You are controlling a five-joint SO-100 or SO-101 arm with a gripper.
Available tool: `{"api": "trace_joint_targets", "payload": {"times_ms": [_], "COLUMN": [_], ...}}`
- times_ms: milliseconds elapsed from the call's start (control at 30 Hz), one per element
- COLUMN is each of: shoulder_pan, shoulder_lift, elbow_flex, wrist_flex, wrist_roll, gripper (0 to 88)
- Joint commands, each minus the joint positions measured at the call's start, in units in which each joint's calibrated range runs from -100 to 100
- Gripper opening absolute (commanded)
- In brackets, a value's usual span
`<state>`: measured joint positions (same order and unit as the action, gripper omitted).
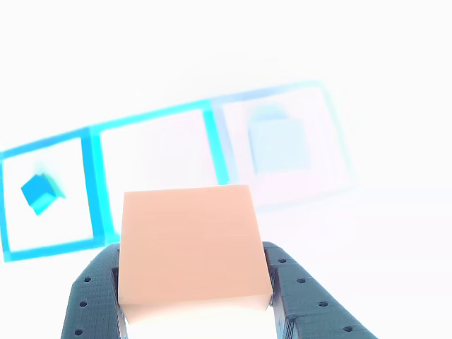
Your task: Tower of hanoi
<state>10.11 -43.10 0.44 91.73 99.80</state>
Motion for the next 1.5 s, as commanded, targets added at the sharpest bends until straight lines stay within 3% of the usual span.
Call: {"api": "trace_joint_targets", "payload": {"times_ms": [0,267,467,900,1133,1467], "shoulder_pan": [-2.2,-3.2,-3.6,-9.3,-10.9,-8.8], "shoulder_lift": [-3.1,-8.6,-11.2,-2.0,11.8,25.5], "elbow_flex": [-2.4,6.8,22.3,59.2,75.5,84.5], "wrist_flex": [0.9,-1.3,-13.7,-63.9,-102.2,-128.7], "wrist_roll": [0.2,0.2,0.2,0.2,0.2,0.2], "gripper": [12.0,11.8,11.7,12.4,12.4,12.5]}}
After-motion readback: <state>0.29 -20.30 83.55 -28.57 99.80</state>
